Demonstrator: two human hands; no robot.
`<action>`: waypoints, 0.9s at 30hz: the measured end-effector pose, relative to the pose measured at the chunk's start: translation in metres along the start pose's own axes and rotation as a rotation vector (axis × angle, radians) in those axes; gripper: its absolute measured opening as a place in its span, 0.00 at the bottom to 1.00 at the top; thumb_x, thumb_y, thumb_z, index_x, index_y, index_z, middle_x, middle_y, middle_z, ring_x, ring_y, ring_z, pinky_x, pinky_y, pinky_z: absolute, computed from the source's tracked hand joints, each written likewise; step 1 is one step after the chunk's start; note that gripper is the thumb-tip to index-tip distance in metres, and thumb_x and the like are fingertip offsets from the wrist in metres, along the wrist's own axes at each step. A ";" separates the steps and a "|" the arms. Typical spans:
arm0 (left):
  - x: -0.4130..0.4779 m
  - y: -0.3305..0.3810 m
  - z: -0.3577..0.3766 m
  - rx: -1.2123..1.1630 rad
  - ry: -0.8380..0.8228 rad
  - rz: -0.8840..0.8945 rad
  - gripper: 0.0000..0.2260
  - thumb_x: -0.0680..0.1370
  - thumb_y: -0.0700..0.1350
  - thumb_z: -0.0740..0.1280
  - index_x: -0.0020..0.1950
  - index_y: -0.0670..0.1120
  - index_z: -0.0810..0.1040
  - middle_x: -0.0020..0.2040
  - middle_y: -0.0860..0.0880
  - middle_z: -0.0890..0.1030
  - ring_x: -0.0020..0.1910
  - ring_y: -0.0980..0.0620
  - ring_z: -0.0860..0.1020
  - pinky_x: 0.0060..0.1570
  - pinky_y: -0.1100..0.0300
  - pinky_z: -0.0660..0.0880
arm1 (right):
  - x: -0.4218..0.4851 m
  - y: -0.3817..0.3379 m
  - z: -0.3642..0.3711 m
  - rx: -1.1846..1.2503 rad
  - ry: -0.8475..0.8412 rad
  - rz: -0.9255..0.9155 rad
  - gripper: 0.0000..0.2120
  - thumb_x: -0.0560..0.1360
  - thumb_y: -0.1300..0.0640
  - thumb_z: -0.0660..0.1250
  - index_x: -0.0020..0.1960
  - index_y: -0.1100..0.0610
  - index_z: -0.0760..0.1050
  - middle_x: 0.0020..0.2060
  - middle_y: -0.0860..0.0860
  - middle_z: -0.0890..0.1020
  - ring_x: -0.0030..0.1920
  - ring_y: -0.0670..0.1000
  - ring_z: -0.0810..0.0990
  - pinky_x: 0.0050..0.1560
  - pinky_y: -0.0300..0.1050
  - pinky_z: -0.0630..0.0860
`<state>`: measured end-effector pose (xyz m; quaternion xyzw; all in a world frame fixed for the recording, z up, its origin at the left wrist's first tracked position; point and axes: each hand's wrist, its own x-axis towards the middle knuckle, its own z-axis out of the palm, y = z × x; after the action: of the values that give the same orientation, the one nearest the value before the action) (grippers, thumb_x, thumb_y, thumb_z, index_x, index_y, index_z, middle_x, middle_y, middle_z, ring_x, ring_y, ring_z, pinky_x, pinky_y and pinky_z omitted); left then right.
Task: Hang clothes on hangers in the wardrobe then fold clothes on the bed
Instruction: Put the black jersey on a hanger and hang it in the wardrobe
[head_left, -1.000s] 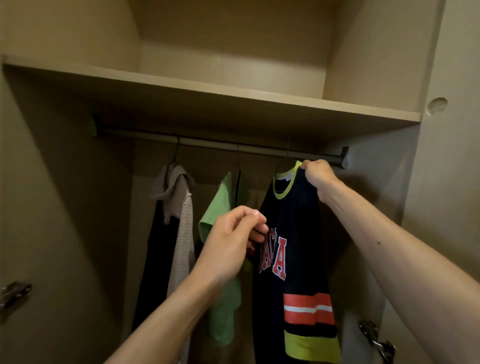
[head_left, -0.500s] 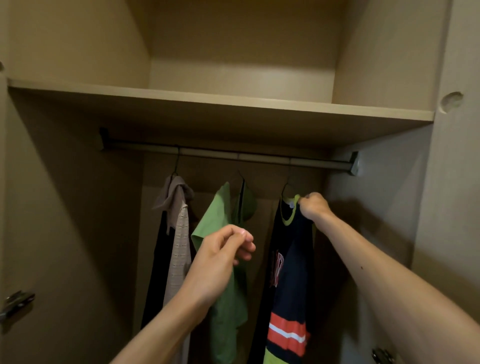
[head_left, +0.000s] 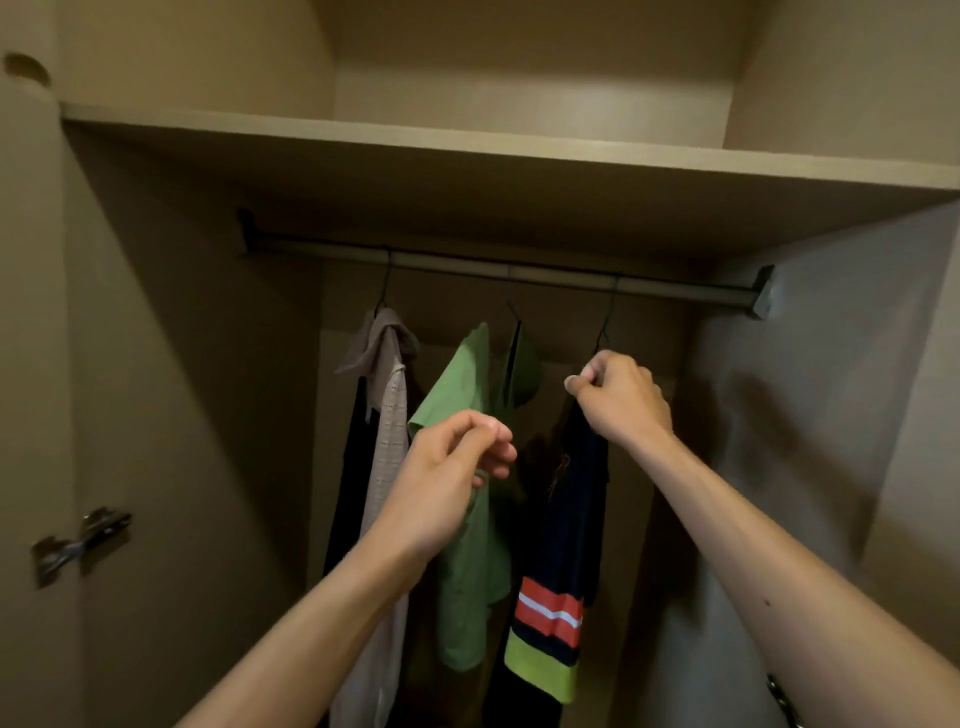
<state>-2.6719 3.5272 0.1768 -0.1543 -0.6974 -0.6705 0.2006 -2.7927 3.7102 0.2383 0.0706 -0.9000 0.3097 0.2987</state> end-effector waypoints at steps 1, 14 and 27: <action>-0.001 0.000 -0.009 -0.004 0.027 -0.003 0.12 0.84 0.46 0.59 0.48 0.46 0.81 0.44 0.48 0.83 0.45 0.51 0.81 0.49 0.55 0.72 | -0.010 -0.009 0.007 0.058 -0.044 -0.037 0.09 0.77 0.45 0.67 0.43 0.49 0.75 0.40 0.47 0.80 0.44 0.50 0.79 0.46 0.49 0.73; -0.126 0.039 -0.199 0.394 0.559 0.162 0.10 0.82 0.48 0.62 0.49 0.46 0.80 0.44 0.47 0.84 0.46 0.50 0.81 0.48 0.57 0.75 | -0.141 -0.179 0.120 0.648 -0.564 -0.361 0.11 0.78 0.48 0.68 0.42 0.55 0.77 0.32 0.49 0.76 0.33 0.47 0.74 0.36 0.44 0.70; -0.250 0.147 -0.405 1.119 1.198 0.427 0.06 0.80 0.44 0.65 0.55 0.48 0.76 0.56 0.49 0.76 0.55 0.57 0.74 0.57 0.57 0.73 | -0.309 -0.398 0.172 0.781 -0.750 -0.542 0.10 0.77 0.44 0.67 0.41 0.48 0.74 0.34 0.47 0.78 0.35 0.45 0.77 0.35 0.42 0.74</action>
<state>-2.3533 3.1442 0.1916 0.2206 -0.6583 -0.1426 0.7054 -2.5025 3.2714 0.1551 0.5061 -0.7136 0.4840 -0.0188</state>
